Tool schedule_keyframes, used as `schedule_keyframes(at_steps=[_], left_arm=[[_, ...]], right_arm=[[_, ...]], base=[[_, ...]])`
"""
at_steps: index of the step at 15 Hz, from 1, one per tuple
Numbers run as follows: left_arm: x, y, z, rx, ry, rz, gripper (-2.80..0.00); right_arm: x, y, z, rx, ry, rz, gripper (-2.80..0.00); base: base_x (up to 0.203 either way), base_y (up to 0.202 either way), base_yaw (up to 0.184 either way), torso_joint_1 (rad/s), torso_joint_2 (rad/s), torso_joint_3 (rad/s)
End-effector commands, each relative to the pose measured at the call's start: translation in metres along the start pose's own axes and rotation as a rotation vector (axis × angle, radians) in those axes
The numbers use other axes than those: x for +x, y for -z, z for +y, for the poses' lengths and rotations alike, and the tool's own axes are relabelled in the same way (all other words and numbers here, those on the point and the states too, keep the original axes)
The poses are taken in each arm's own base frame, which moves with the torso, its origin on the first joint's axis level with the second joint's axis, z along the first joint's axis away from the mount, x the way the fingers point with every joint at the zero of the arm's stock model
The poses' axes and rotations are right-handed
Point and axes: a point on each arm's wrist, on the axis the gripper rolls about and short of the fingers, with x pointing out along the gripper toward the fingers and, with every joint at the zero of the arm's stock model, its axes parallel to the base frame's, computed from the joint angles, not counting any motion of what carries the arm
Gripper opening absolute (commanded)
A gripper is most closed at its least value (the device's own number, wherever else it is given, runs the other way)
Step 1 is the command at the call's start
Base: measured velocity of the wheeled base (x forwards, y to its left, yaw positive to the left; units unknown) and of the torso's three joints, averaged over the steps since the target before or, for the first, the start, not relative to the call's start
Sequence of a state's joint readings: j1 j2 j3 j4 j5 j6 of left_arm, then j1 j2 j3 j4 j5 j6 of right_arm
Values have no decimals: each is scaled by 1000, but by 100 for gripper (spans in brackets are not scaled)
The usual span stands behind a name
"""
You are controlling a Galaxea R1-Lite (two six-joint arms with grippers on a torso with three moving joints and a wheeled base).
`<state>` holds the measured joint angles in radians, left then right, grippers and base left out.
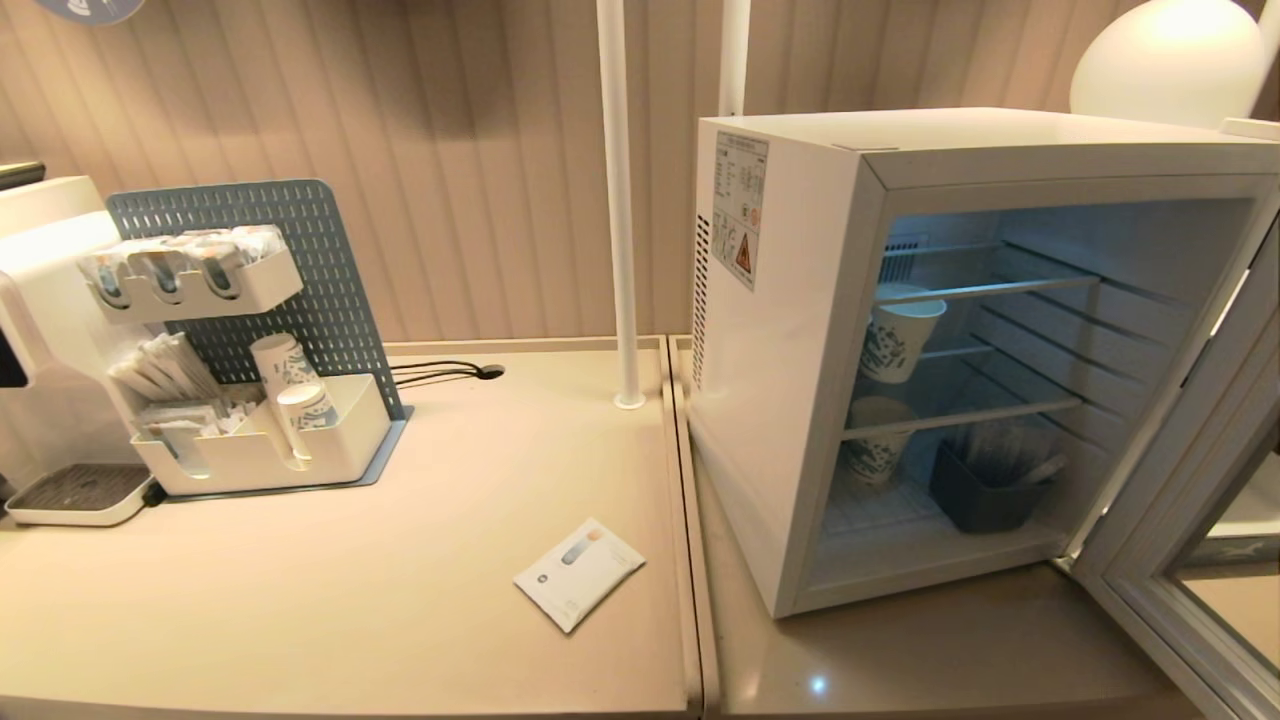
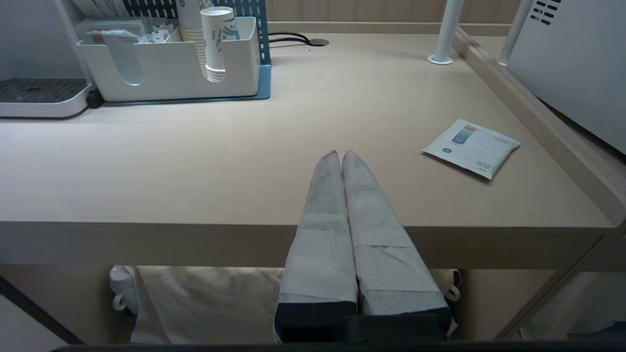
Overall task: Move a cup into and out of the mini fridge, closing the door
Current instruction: Place the yoghurt on the freezer
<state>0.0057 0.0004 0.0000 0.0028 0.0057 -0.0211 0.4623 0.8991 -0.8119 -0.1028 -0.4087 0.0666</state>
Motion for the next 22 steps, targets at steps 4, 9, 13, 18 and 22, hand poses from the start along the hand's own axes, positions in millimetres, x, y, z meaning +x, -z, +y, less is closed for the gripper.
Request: schedule_keyframes(at_steps=[4, 9, 13, 18, 22], left_arm=[[0, 0, 0, 0, -1, 1, -280], [0, 0, 0, 0, -1, 1, -280], [0, 0, 0, 1, -1, 0, -280], [0, 0, 0, 0, -1, 1, -280], [0, 0, 0, 0, -1, 0, -280]], right_arm=[[69, -38, 30, 8, 19, 7, -280], [113, -65, 42, 40, 56, 5, -280], [149, -75, 50, 59, 82, 48, -280], [200, -71, 59, 40, 105, 106, -280], [233, -59, 67, 25, 112, 146, -280]], base=[[0, 0, 0, 0, 0, 0], [0, 0, 0, 0, 0, 0], [0, 0, 0, 0, 0, 0], [0, 0, 0, 0, 0, 0], [0, 0, 0, 0, 0, 0]])
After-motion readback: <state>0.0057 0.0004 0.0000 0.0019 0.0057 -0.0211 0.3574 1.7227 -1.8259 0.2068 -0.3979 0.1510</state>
